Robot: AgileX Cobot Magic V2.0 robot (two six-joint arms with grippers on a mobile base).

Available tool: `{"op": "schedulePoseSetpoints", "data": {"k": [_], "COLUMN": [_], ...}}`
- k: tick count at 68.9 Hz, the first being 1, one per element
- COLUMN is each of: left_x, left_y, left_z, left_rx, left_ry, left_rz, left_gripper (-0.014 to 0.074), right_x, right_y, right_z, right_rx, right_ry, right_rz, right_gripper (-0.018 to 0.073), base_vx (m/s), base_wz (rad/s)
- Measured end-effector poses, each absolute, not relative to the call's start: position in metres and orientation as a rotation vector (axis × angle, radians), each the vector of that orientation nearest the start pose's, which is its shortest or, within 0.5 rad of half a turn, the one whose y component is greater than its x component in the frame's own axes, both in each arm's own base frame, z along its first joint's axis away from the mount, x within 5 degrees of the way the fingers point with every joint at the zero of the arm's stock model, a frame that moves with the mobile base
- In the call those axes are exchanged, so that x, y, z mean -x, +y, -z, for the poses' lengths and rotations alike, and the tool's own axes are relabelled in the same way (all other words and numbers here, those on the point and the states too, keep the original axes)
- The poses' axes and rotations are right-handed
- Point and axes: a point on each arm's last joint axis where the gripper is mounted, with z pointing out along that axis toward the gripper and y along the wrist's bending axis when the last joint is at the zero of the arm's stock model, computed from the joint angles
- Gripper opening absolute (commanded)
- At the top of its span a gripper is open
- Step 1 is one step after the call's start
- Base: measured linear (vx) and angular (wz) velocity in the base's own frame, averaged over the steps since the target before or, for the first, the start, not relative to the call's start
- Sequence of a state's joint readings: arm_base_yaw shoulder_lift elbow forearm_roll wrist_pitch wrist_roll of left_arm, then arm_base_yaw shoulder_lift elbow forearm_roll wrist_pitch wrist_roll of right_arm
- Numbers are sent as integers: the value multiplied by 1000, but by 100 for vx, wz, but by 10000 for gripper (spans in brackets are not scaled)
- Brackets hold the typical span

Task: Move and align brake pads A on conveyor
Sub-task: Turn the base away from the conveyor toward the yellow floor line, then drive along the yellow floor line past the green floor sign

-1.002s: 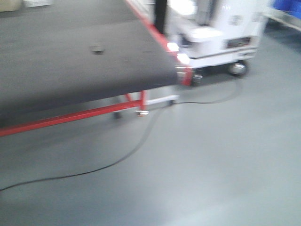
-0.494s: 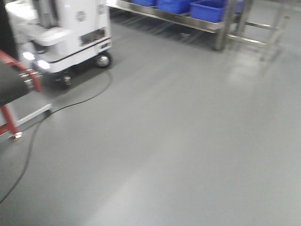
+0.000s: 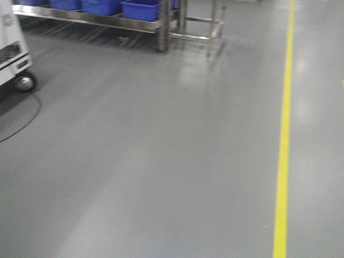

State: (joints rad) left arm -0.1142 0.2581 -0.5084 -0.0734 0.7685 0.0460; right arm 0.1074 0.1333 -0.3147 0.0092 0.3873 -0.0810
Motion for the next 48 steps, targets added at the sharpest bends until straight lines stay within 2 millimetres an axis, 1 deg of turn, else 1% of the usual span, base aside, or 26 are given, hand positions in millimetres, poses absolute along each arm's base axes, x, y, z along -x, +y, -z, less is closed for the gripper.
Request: {"op": "schedulePoseSetpoints", "data": {"k": [48], "left_x": [-48], "left_y": [-10], "left_z": [-298], "left_rx": [-141], "left_ry": [2004], "left_rz": [129], "left_gripper": [443], "right_x": [-51], "right_y": [6], "right_z": [-276], "right_rx": [154], "right_ry": [1682], "right_rz": [-29], "right_gripper": [429], "base_vx": [2], "base_wz": [-73]}}
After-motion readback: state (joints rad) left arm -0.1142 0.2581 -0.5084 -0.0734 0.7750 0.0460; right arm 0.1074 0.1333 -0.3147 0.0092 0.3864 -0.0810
